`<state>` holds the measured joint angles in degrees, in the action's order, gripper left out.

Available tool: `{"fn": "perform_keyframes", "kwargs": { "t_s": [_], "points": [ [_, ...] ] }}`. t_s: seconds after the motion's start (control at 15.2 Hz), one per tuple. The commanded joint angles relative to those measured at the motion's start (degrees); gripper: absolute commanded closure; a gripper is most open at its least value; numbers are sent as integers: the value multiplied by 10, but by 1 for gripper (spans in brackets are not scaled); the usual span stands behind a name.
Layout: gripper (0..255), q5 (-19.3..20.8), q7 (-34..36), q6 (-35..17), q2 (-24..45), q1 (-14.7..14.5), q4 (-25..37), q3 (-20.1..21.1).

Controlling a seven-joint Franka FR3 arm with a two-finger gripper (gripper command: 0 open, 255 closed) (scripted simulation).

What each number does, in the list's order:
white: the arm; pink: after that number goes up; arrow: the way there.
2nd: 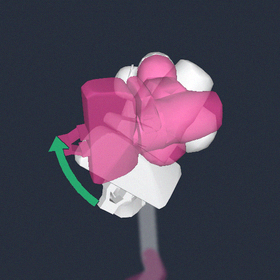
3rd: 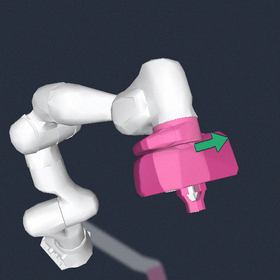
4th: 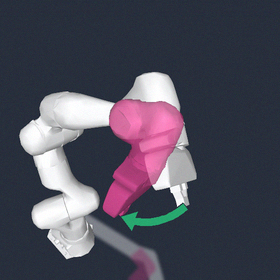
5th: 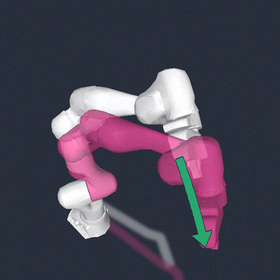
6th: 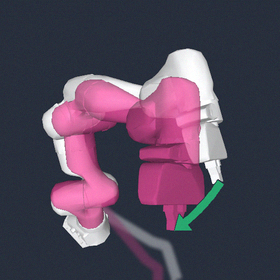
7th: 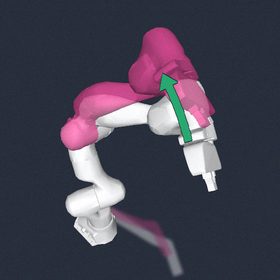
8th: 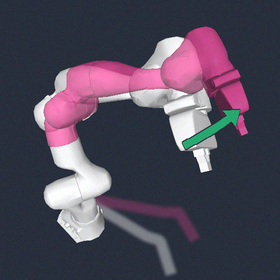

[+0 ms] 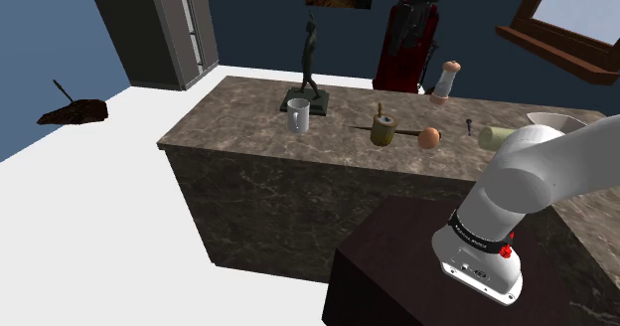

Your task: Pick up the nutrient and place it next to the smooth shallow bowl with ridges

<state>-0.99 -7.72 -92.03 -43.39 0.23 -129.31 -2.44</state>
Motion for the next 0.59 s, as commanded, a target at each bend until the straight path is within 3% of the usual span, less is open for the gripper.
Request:
{"fn": "perform_keyframes", "kwargs": {
  "t_s": [0.0, 0.53],
  "points": [
    [0, 0, 0, 0, 0, 0, 0, 0],
    [0, 37, -78, -88, -96, 35, -162, -86]
  ]
}}
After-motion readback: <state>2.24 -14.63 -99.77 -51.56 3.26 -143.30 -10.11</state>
